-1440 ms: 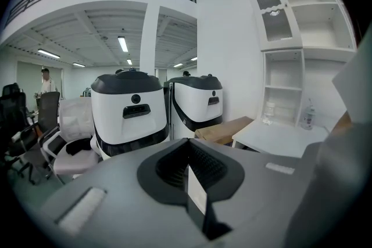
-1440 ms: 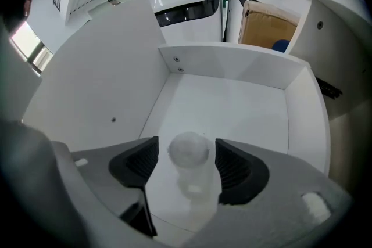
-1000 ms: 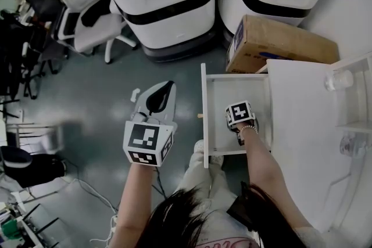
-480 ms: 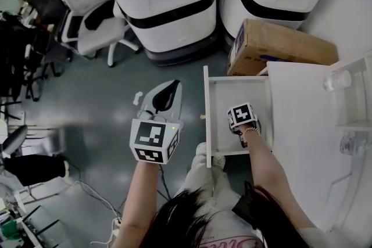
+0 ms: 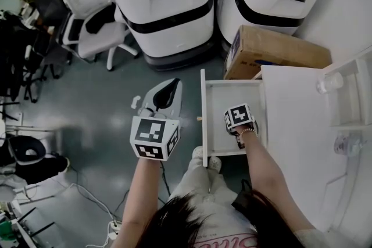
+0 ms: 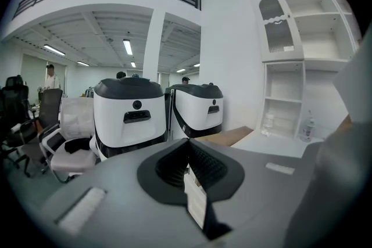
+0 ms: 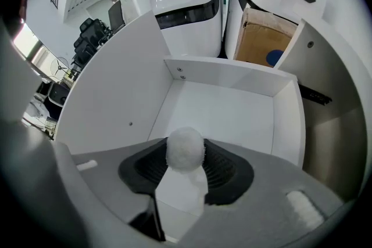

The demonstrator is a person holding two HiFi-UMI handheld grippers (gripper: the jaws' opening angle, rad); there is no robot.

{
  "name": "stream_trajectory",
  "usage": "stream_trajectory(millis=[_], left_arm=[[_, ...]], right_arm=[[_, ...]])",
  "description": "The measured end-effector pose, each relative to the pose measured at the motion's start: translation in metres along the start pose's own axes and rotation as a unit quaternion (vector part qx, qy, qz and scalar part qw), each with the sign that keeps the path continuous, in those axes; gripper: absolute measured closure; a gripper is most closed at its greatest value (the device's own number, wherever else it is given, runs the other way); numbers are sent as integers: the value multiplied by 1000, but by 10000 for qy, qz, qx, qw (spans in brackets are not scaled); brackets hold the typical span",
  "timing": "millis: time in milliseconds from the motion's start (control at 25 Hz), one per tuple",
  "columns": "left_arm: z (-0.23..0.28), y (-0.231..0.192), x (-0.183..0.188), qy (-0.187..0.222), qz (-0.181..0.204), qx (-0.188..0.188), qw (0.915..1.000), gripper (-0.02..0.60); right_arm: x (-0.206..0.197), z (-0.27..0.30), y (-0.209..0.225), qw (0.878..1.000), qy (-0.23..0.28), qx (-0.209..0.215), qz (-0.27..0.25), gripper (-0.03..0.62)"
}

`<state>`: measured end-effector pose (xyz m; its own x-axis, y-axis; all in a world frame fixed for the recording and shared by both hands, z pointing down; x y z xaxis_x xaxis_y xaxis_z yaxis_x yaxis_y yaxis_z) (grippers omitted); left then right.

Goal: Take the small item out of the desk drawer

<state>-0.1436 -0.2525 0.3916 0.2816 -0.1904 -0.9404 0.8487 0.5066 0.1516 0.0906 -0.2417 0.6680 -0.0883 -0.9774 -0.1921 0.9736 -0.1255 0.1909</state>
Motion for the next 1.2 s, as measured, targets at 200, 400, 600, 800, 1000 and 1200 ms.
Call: stream_trajectory(millis=[200, 400, 600, 800, 1000, 1200], left_arm=[[-3, -3, 9, 77, -21, 85, 9999, 566], [-9, -2, 15, 130, -37, 116, 9998, 566], [-14, -1, 18, 200, -69, 168, 9996, 566], [-19, 3, 21, 291, -142, 237, 9992, 566], [-24, 4, 29, 386, -104, 267, 9988, 566], [-30, 2, 36, 499, -156, 355, 9980, 566]], right_arm=[[2, -15, -6, 9999, 82, 78, 44, 428], [1, -29, -11, 9999, 131, 94, -1, 429], [2, -45, -12, 9996, 223, 179, -46, 428], [0, -61, -12, 9992, 328, 213, -82, 428], [2, -83, -17, 9981, 536, 269, -172, 428], [5, -104, -21, 9959, 792, 339, -269, 428]])
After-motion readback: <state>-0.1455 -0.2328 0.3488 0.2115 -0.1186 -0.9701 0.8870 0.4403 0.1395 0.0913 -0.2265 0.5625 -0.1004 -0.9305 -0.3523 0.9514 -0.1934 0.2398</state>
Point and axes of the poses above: the fingertips, and each gripper's own axes: z forward along the fingers, y to its right, x out of its top, the point moved 7 cm from there along -z, backward along the fingers, and after that the axes turned 12 degrees about z, right-handed, at the moved point
